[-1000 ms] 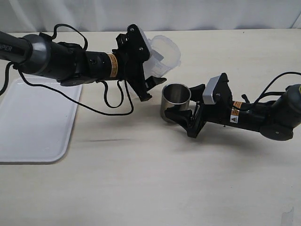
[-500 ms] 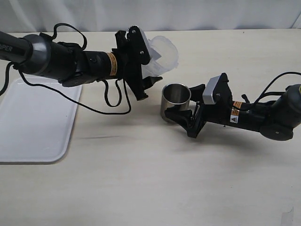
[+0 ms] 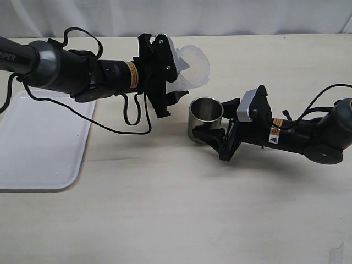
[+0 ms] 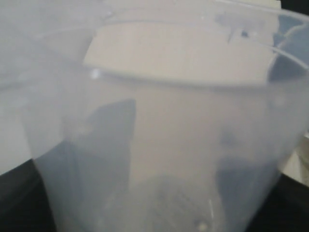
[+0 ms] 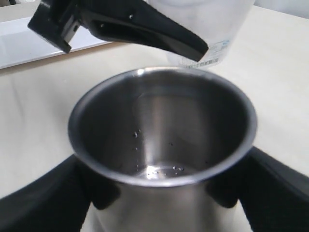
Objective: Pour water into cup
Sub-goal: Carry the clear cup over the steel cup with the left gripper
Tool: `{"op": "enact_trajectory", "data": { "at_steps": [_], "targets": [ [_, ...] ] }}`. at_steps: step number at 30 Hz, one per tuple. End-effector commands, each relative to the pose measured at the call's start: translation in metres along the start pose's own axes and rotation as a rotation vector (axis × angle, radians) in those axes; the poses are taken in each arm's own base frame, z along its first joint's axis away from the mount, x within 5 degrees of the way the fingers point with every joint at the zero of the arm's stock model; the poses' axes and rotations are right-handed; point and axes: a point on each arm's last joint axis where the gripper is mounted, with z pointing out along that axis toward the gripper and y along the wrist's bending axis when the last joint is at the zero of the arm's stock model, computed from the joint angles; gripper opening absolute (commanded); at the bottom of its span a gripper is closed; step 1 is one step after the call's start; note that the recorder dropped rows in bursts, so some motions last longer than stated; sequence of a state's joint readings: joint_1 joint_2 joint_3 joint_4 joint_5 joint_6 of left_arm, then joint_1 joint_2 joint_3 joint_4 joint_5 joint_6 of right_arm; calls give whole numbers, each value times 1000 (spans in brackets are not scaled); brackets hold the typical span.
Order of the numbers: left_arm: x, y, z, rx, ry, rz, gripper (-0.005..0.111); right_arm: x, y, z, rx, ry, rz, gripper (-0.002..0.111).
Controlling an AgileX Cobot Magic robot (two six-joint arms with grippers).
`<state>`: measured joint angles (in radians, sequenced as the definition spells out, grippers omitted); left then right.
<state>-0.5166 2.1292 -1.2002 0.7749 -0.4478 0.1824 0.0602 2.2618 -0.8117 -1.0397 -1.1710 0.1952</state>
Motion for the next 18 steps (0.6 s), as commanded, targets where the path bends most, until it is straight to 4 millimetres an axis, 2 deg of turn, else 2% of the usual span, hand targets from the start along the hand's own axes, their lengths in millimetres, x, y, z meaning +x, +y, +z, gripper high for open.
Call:
{"op": "enact_trajectory", "data": {
  "at_steps": [1, 11, 18],
  "targets": [
    [-9, 4, 2, -54, -10, 42, 0, -1, 1, 0, -9, -10, -14, 4],
    [-17, 0, 5, -83, 1, 173, 0, -1, 1, 0, -9, -10, -14, 4],
    [-16, 3, 5, -125, 26, 169, 0, -1, 1, 0, -9, -10, -14, 4]
  ]
}}
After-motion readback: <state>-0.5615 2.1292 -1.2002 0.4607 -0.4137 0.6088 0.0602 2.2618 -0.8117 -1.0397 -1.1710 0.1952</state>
